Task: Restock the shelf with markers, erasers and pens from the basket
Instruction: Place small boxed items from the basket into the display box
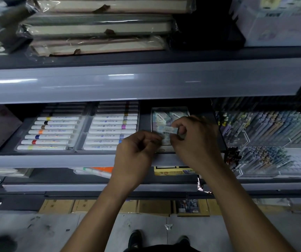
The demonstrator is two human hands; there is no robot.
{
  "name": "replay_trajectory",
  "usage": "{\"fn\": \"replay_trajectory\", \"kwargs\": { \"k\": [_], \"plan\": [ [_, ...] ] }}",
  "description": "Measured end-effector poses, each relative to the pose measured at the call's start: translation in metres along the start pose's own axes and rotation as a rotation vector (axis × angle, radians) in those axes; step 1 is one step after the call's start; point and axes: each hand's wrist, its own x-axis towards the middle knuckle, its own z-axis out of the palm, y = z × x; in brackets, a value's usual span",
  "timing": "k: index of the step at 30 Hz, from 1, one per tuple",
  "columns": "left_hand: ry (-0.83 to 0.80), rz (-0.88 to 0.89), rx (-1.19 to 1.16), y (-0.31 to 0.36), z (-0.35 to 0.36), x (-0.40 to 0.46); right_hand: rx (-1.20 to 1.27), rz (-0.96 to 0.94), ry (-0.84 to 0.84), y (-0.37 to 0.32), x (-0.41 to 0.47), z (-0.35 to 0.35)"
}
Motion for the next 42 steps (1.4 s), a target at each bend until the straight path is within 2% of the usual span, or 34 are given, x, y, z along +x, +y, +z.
{"fn": "replay_trajectory", "kwargs": {
  "k": [9, 14, 18, 26, 30, 37, 42],
  "plan": [
    [0.032, 0.120, 0.145, -0.003, 0.000, -0.004, 0.045, -0.007, 0.065, 0.004, -0.001, 0.004],
    [0.103, 0.209, 0.252, 0.001, -0.001, -0.010, 0.199, -0.070, 0.072, 0.008, -0.016, -0.005],
    [0.167, 0.195, 0.323, -0.002, -0.005, -0.021, 0.323, -0.094, 0.034, 0.001, -0.032, -0.010],
    [0.375, 0.053, 0.496, -0.021, -0.031, -0.070, 0.367, -0.243, -0.101, -0.027, -0.051, -0.006],
    [0.487, -0.049, 0.507, -0.034, -0.058, -0.104, 0.380, -0.324, -0.208, -0.052, -0.064, 0.005],
    [0.674, -0.180, 0.587, -0.051, -0.123, -0.186, 0.355, -0.434, -0.415, -0.112, -0.112, 0.048],
    [0.826, -0.287, 0.605, -0.068, -0.181, -0.268, 0.279, -0.492, -0.639, -0.168, -0.164, 0.088]
  ]
}}
